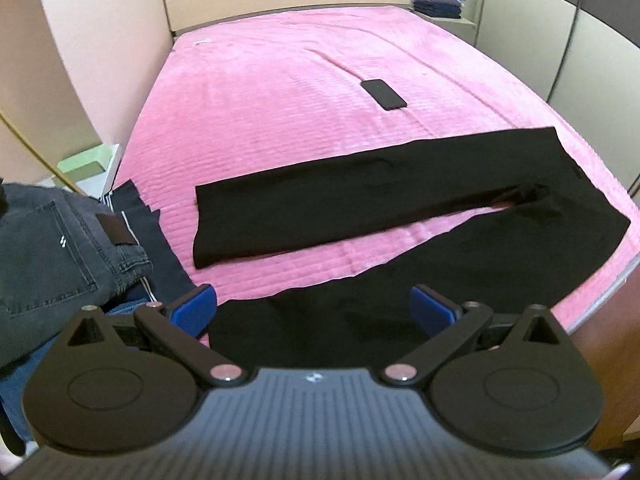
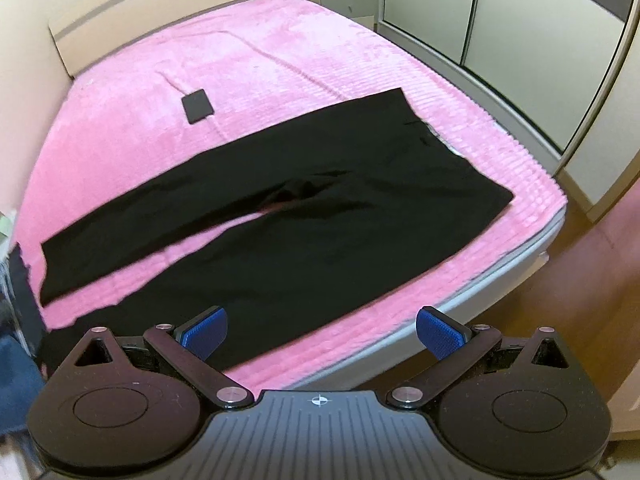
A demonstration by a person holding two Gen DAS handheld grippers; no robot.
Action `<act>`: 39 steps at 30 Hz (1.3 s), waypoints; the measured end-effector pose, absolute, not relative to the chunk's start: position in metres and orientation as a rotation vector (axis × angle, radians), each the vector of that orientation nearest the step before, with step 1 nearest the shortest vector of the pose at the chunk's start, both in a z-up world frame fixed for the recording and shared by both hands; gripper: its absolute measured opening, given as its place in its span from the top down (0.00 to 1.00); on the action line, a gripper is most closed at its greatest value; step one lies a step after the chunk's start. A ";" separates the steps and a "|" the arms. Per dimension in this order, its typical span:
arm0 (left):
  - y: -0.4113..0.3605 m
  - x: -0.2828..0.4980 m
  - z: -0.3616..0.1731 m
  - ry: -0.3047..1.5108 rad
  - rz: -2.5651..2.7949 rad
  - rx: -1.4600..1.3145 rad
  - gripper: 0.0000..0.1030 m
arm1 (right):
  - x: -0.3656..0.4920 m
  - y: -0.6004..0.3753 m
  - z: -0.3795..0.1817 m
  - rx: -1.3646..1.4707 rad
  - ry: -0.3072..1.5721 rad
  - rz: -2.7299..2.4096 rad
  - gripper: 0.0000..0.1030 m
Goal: Fold clothes
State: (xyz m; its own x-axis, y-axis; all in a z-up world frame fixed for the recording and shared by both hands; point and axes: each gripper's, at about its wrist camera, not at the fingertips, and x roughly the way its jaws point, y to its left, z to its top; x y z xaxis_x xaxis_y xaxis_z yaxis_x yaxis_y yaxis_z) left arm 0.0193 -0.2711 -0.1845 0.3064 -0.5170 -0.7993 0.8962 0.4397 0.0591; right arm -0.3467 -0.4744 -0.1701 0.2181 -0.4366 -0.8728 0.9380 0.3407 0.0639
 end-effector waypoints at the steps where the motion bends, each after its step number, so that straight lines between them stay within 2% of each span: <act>1: -0.271 0.018 -0.185 0.796 -0.996 0.564 0.02 | -0.349 -0.473 -0.171 0.690 0.896 -1.073 0.00; 15: -0.241 0.008 -0.204 0.858 -0.960 0.604 0.02 | -0.348 -0.458 -0.180 0.652 0.974 -1.076 0.00; 39: -0.243 0.004 -0.206 0.823 -0.977 0.645 0.02 | -0.343 -0.451 -0.194 0.674 1.004 -1.062 0.00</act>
